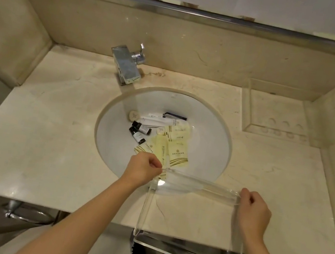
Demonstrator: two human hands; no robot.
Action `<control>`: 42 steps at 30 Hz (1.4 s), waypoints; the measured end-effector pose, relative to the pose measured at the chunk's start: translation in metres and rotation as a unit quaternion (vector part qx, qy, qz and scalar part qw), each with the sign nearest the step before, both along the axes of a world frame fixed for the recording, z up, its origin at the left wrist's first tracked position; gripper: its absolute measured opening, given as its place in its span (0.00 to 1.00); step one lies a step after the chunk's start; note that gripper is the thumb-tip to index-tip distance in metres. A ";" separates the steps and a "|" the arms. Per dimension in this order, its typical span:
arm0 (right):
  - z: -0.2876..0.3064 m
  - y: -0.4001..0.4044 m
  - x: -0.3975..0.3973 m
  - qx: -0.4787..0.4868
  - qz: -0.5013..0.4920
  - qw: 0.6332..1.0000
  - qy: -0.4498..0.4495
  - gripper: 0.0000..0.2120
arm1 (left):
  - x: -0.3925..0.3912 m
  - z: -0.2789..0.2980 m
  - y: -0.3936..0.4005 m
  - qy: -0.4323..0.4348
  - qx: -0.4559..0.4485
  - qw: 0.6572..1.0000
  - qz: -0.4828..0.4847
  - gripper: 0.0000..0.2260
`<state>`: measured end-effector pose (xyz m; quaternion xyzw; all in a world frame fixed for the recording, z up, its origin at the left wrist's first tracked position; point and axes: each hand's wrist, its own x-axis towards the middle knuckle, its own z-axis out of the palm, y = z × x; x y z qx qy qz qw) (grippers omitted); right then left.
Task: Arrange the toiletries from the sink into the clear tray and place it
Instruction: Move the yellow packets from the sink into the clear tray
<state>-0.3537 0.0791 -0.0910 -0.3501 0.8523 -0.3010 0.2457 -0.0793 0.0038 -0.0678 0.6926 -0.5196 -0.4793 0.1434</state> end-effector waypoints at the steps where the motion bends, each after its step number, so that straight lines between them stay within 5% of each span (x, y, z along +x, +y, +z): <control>1: -0.001 -0.004 0.005 -0.003 -0.002 1.000 -0.007 0.18 | 0.003 -0.001 -0.001 -0.012 -0.008 1.000 0.007 0.03; 13: -0.010 -0.042 0.077 -0.014 0.114 0.993 -0.005 0.21 | 0.081 -0.001 -0.004 -0.093 -0.044 0.989 0.108 0.03; 27: -0.008 -0.065 0.076 0.017 0.189 0.982 0.014 0.17 | 0.096 0.004 -0.022 -0.113 -0.045 0.988 0.095 0.04; 42: -0.032 -0.150 0.084 0.189 0.253 0.948 -0.035 0.06 | 0.068 -0.011 -0.109 -0.024 0.012 0.997 0.078 0.06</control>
